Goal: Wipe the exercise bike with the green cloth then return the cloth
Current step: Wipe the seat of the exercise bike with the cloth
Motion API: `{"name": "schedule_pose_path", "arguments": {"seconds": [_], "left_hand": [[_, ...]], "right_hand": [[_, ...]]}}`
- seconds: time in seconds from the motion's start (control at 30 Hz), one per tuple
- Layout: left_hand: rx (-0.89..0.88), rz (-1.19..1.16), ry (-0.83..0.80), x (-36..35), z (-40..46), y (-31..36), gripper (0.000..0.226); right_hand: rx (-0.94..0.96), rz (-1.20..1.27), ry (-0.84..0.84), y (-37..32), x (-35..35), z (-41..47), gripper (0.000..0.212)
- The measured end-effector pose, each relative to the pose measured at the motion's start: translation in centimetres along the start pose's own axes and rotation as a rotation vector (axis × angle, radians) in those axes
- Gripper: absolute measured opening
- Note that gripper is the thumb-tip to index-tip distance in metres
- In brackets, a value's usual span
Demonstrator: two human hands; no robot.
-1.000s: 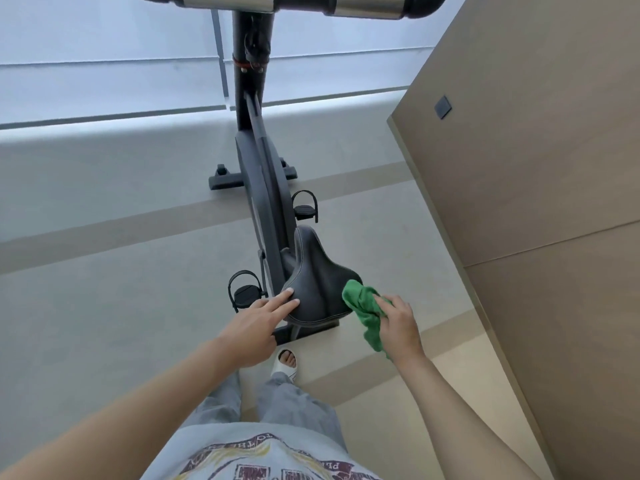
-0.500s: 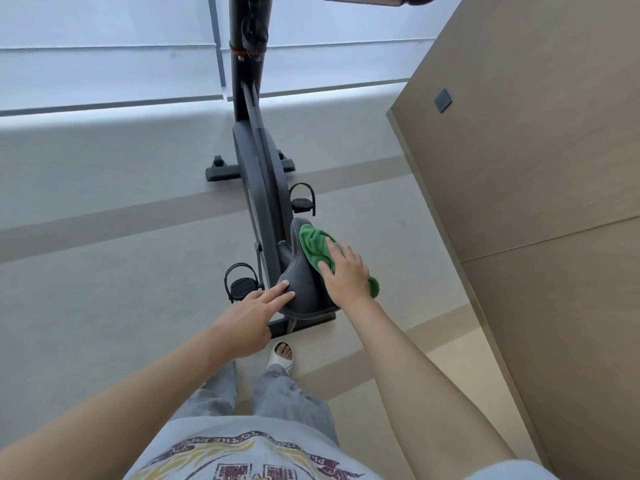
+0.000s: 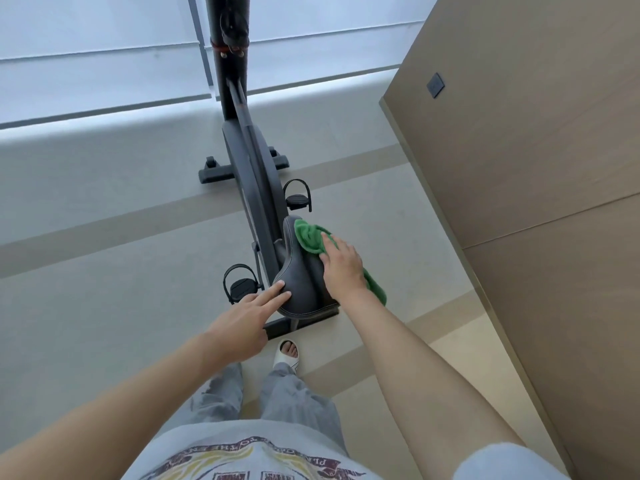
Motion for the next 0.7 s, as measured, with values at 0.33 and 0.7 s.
{"name": "schedule_pose_path", "arguments": {"seconds": [0.33,0.7], "left_hand": [[0.001,0.014,-0.006,-0.2,0.0,-0.3,0.093],[0.031,0.015,-0.004,-0.1,0.1,-0.1,0.093]], "right_hand": [[0.063,-0.096,0.156,-1.7,-3.0,-8.8,0.065],[0.008,0.028,0.027,-3.9,-0.2,3.4,0.066]]}}
Point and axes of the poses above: each hand's wrist, its own z-axis towards the middle knuckle, its own x-axis out of the back of the hand, y = z × x, the point moved 4 cm from there along z, towards the middle knuckle, and after that the axes turned 3 degrees about -z, right-handed, at the moved point
